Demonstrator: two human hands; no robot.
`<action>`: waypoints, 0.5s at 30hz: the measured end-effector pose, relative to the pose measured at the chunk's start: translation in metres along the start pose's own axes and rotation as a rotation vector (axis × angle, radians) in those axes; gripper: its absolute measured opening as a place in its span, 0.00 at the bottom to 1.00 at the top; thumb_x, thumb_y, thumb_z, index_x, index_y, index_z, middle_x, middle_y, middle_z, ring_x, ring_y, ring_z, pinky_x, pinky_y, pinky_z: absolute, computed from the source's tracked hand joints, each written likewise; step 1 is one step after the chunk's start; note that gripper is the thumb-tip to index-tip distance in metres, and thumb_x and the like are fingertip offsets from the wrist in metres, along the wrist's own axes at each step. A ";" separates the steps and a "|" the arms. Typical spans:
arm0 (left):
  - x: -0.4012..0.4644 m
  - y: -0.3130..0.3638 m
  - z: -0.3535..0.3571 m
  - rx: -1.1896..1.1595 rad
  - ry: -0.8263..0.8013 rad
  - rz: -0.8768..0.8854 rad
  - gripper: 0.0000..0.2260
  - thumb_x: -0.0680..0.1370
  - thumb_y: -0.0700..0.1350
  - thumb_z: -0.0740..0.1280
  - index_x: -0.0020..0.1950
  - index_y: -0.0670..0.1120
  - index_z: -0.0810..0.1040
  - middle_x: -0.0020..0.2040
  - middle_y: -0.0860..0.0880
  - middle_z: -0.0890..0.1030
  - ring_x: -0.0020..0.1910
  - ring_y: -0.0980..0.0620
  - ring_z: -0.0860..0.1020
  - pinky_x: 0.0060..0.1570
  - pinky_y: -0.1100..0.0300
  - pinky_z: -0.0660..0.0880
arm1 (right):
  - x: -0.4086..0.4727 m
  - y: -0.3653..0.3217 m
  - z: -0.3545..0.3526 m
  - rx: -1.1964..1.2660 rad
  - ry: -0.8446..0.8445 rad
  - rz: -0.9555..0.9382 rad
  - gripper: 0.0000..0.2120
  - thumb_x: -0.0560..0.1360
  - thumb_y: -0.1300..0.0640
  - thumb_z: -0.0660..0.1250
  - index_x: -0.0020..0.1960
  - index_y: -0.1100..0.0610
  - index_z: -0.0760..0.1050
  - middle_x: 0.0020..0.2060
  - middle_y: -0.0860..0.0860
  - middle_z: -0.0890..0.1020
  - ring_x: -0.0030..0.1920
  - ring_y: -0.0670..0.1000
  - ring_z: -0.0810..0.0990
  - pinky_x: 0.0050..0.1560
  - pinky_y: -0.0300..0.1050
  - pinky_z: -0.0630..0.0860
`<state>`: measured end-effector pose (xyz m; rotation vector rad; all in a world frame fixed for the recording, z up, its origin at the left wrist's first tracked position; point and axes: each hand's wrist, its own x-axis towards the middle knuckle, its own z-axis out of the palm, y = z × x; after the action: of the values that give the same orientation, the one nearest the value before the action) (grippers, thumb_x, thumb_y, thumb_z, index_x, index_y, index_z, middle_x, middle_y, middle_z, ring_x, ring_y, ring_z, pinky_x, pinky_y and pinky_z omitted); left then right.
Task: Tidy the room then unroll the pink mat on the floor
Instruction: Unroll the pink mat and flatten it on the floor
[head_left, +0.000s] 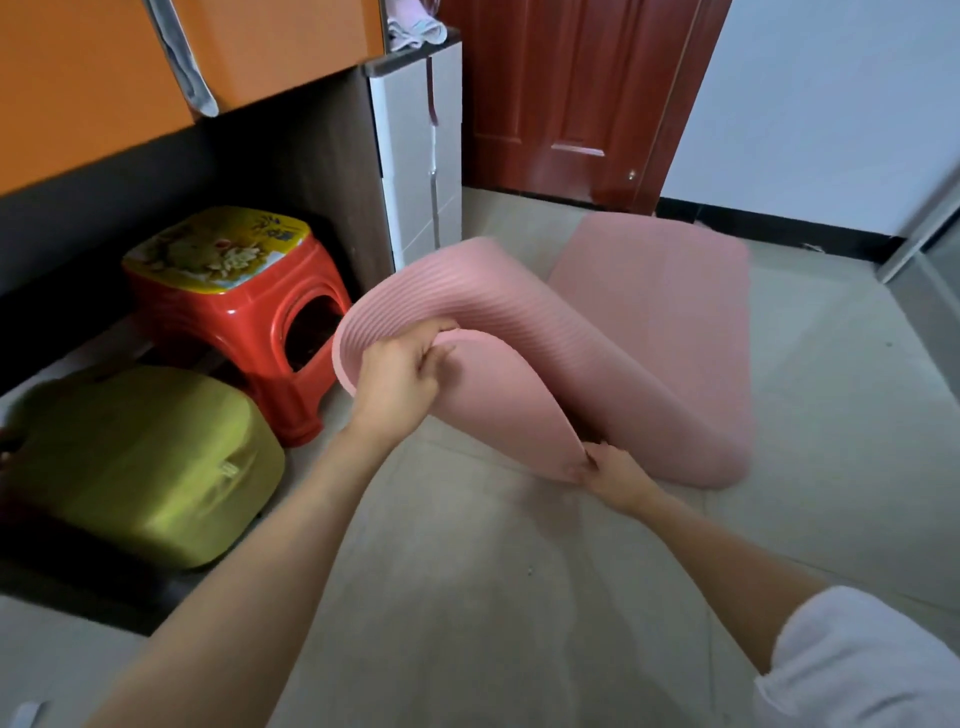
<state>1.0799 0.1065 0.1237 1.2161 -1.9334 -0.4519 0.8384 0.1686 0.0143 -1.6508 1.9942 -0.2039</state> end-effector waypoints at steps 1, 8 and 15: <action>0.001 -0.005 -0.001 0.019 0.019 -0.046 0.12 0.76 0.37 0.62 0.58 0.41 0.79 0.55 0.43 0.83 0.56 0.44 0.79 0.56 0.53 0.73 | 0.001 0.002 0.001 -0.023 0.009 0.012 0.13 0.77 0.53 0.61 0.56 0.59 0.76 0.55 0.59 0.82 0.58 0.61 0.77 0.58 0.51 0.71; -0.028 -0.053 0.016 0.442 -0.100 -0.314 0.13 0.78 0.42 0.61 0.62 0.43 0.76 0.58 0.39 0.79 0.59 0.38 0.74 0.56 0.49 0.68 | -0.023 -0.011 -0.044 -0.386 0.076 -0.054 0.16 0.78 0.49 0.58 0.62 0.54 0.71 0.59 0.59 0.79 0.60 0.61 0.77 0.56 0.52 0.73; -0.050 -0.058 0.074 0.492 -0.275 -0.444 0.20 0.78 0.42 0.58 0.70 0.46 0.65 0.68 0.43 0.70 0.69 0.41 0.65 0.70 0.45 0.56 | -0.063 -0.023 -0.076 -0.545 0.039 -0.082 0.14 0.79 0.48 0.54 0.59 0.54 0.71 0.59 0.59 0.79 0.60 0.61 0.77 0.54 0.51 0.73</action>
<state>1.0689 0.1147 0.0181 2.0121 -2.0713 -0.3921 0.8278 0.2063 0.1074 -2.0672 2.1353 0.3108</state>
